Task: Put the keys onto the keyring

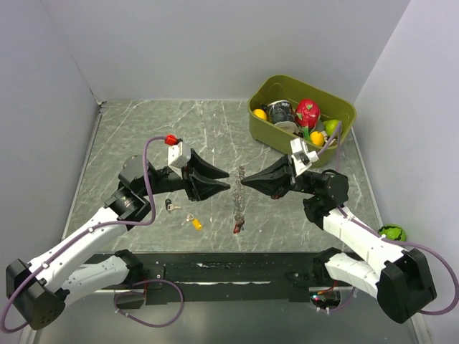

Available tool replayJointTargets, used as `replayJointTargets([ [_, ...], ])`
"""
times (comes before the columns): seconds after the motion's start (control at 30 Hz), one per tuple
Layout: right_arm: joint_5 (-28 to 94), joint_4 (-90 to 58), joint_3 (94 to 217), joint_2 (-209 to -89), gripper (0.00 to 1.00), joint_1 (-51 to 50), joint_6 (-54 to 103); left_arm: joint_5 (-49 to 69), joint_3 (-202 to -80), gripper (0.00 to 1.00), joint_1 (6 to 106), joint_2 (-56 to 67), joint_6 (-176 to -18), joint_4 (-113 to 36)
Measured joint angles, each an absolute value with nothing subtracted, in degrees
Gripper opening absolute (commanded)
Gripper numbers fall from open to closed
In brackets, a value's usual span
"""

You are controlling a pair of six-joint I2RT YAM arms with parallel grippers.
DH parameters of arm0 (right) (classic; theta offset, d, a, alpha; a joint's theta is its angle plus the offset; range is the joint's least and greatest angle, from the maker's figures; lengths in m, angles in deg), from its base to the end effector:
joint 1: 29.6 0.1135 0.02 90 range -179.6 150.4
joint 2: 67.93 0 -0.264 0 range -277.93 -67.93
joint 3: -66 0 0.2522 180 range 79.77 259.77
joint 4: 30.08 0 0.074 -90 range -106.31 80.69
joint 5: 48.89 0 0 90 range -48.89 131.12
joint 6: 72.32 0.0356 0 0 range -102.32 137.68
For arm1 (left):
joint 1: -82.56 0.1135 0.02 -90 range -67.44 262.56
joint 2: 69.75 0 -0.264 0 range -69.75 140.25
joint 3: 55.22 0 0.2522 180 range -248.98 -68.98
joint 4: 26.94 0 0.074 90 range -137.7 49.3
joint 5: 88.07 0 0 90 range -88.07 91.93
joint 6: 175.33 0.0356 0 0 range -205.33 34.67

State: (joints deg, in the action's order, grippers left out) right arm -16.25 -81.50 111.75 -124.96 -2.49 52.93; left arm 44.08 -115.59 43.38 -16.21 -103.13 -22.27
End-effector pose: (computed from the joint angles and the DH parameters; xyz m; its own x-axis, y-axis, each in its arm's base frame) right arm 0.1598 0.1155 0.3457 -0.0040 0.3477 -0.9376 -0.9999 -0.0170 -0.0021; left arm 0.1492 -0.1524 0.3758 -0.1519 -0.1686 -0.9739 0.9785 0.1131 -0.1722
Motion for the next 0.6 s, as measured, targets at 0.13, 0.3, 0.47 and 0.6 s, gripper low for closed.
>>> replayJointTargets([
  [0.13, -16.40, -83.86, 111.73, -125.86, 0.00, -2.49, 55.18, 46.31, -115.07, 0.46, 43.40, -15.62, -104.14, -19.51],
  [0.3, -16.20, -86.14, 111.67, -126.23, 0.00, -2.49, 56.93, 48.43, -114.96, 0.44, 43.45, -14.20, -105.43, -15.99],
  [0.47, -15.48, -87.14, 111.64, -126.97, 0.00, -2.49, 58.22, 49.42, -114.96, 0.38, 43.45, -11.97, -106.28, -13.87],
  [0.6, -15.42, -87.38, 111.64, -127.93, 0.00, -2.49, 58.85, 50.14, -114.96, 0.36, 43.45, -10.59, -107.33, -12.43],
])
